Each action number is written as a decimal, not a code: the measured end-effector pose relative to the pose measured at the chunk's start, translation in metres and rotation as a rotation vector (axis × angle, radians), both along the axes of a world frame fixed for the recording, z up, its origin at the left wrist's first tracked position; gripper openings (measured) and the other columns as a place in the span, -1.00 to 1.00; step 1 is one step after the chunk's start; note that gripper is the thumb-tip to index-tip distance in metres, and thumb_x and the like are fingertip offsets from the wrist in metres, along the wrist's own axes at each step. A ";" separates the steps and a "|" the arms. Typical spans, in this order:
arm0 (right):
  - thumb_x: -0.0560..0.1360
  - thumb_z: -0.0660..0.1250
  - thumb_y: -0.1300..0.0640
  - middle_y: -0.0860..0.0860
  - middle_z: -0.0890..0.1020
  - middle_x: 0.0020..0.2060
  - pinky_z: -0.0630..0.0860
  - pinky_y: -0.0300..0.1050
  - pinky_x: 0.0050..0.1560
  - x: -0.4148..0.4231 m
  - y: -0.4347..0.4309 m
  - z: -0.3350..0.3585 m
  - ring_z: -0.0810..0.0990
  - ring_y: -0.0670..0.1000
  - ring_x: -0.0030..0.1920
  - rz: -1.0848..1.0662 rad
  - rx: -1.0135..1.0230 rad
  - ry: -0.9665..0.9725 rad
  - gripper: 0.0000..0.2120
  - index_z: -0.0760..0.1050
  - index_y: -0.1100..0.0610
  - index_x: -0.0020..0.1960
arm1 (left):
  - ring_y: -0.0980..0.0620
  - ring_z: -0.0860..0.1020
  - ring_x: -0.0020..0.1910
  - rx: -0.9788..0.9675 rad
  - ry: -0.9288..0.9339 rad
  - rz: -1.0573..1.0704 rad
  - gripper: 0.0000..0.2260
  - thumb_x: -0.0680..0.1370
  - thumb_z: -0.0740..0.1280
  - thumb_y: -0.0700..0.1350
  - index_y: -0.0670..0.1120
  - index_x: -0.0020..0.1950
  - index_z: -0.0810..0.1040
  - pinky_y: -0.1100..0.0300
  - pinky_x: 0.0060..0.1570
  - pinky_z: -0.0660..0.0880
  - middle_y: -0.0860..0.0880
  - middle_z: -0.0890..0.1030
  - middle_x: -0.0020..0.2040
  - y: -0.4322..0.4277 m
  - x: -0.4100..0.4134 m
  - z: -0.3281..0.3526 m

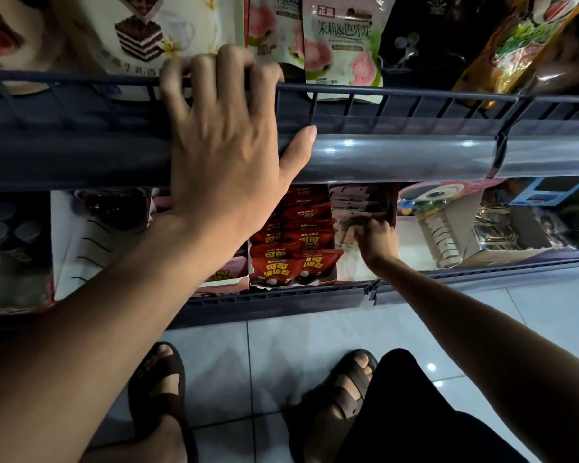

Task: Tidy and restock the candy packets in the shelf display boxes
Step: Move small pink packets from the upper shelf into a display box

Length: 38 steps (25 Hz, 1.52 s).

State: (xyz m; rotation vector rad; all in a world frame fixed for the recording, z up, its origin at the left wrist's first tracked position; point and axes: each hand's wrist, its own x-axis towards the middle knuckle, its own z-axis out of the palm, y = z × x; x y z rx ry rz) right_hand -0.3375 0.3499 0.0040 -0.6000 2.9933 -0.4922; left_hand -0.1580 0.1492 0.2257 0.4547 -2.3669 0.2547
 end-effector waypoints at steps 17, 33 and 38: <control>0.47 0.42 0.20 -0.05 0.71 -0.08 0.30 -0.57 -0.36 0.052 0.048 0.128 0.55 -0.25 -0.27 0.179 -0.169 0.158 -0.87 0.62 0.07 0.02 | -0.24 0.38 0.15 0.052 -0.023 -0.057 -0.49 0.60 0.09 0.24 -0.20 0.23 0.34 -0.18 0.28 0.10 -0.25 0.42 0.15 0.002 0.007 0.008; 0.43 0.45 0.08 0.12 0.30 0.47 0.48 0.04 0.26 0.053 0.057 0.035 0.37 0.16 0.38 0.397 0.516 -0.137 -0.22 0.13 0.10 0.53 | -0.22 0.39 0.15 0.045 -0.039 -0.088 -0.48 0.58 0.09 0.25 -0.18 0.26 0.35 -0.14 0.28 0.12 -0.22 0.43 0.13 -0.002 0.011 0.009; 0.46 0.28 0.29 0.14 0.36 0.41 0.54 0.02 0.11 0.046 0.043 0.004 0.41 0.16 0.35 0.427 0.498 -0.201 -0.37 0.20 0.12 0.49 | -0.22 0.40 0.15 0.014 -0.023 -0.039 -0.46 0.60 0.05 0.28 -0.17 0.25 0.35 -0.13 0.29 0.11 -0.22 0.44 0.14 -0.001 0.006 0.004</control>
